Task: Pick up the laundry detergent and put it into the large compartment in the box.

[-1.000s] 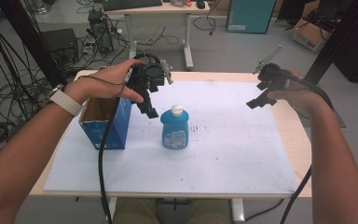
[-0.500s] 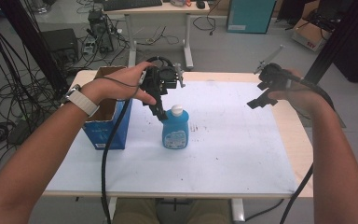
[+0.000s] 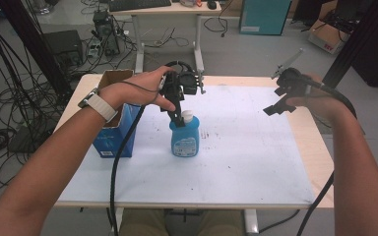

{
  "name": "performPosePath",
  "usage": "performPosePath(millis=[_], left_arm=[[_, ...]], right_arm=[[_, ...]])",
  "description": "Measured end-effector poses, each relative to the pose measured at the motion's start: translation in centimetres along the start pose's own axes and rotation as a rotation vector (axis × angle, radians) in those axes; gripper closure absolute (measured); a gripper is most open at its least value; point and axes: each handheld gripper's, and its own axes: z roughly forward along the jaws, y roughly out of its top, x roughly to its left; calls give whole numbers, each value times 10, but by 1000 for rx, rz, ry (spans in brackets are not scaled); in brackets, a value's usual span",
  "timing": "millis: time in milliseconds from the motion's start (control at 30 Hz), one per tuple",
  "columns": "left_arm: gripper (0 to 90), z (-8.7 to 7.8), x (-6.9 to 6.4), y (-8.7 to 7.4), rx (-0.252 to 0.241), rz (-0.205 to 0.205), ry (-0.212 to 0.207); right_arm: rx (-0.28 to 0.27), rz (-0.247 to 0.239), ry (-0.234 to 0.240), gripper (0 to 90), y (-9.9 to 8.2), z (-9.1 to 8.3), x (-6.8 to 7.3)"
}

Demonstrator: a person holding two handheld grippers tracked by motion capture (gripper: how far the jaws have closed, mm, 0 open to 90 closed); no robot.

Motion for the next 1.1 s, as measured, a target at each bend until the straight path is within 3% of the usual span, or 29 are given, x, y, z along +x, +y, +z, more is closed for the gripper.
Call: performPosePath(millis=[600,1100], left_arm=[[70,10,0,12,-2,13,2],[70,20,1,13,-10,18,0]], right_arm=[[4,5,-1,118,-3,-1,0],[5,10,-1,118,-3,-2,0]])
